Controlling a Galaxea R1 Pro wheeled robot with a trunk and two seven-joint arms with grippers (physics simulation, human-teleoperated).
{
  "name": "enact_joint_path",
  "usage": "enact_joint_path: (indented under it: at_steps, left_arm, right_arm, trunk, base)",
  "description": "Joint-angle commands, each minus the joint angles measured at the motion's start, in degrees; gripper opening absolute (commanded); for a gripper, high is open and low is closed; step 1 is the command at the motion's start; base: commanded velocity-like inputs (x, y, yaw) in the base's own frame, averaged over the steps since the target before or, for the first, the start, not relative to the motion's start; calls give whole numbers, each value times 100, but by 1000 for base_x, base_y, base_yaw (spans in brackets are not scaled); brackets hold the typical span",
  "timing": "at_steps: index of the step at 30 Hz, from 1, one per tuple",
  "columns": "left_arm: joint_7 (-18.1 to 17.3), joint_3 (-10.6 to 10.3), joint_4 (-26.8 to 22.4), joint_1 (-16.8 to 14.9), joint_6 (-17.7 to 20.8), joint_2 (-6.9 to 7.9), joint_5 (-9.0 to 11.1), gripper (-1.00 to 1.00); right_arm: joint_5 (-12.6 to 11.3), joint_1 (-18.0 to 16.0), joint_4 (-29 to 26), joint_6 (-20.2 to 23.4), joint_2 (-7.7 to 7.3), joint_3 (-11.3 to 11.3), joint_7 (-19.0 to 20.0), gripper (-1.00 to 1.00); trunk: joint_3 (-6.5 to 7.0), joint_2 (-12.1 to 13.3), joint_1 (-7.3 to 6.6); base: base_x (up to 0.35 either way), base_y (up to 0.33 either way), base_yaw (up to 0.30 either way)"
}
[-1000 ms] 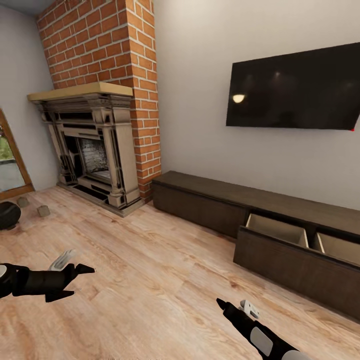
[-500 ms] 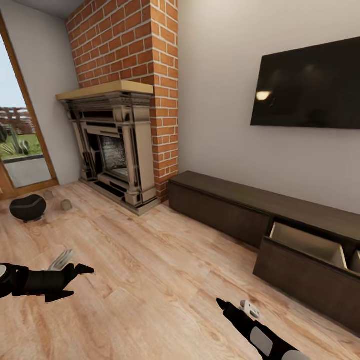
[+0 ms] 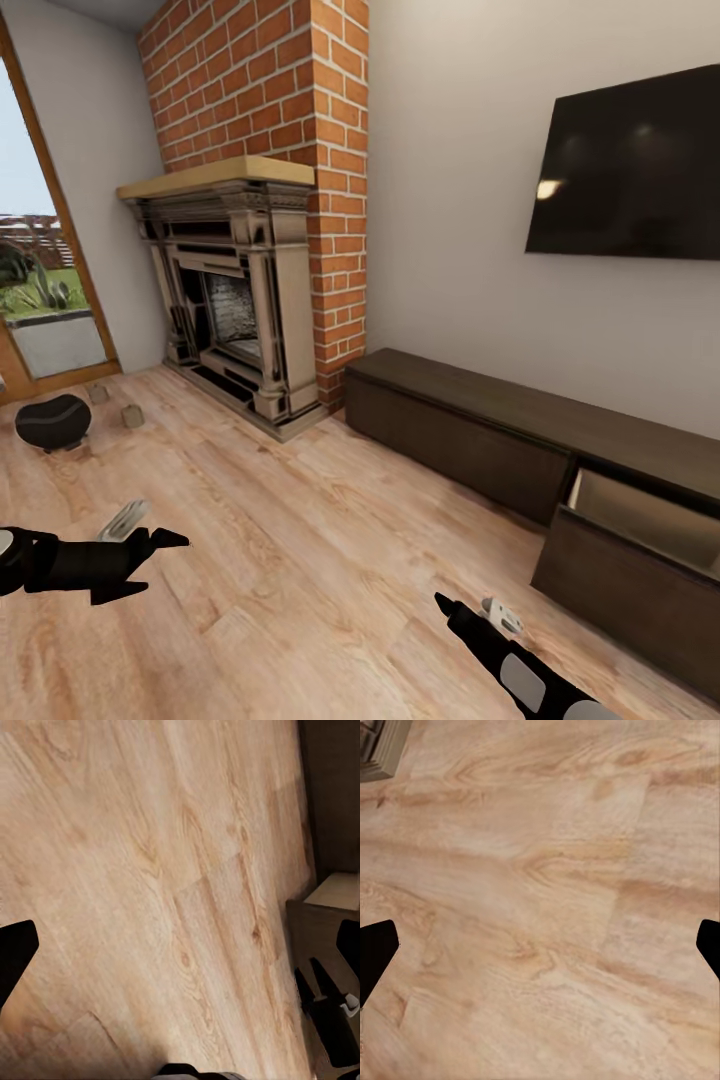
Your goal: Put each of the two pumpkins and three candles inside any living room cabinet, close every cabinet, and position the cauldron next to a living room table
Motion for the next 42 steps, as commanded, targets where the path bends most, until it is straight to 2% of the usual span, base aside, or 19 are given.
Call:
enact_joint_path:
  at_steps: [1,11,42]
  left_arm:
    - [59,-9,-1,-8,-6,3,60,100]
    - [59,-9,5,-8,-6,3,60,100]
    - [50,-9,75,-7,0,1,60,100]
  right_arm:
    - [-53,-3,6,-25,-4,49,17,100]
    - [-53,-3,7,-26,-4,50,16,100]
    - [-46,-3,12,-34,-4,50,15,100]
  trunk:
    - [-6,-2,2]
    - [-6,-2,2]
    - [-6,-2,2]
  base:
    - [309,0,258]
    - [308,51,283]
    - [263,162,288]
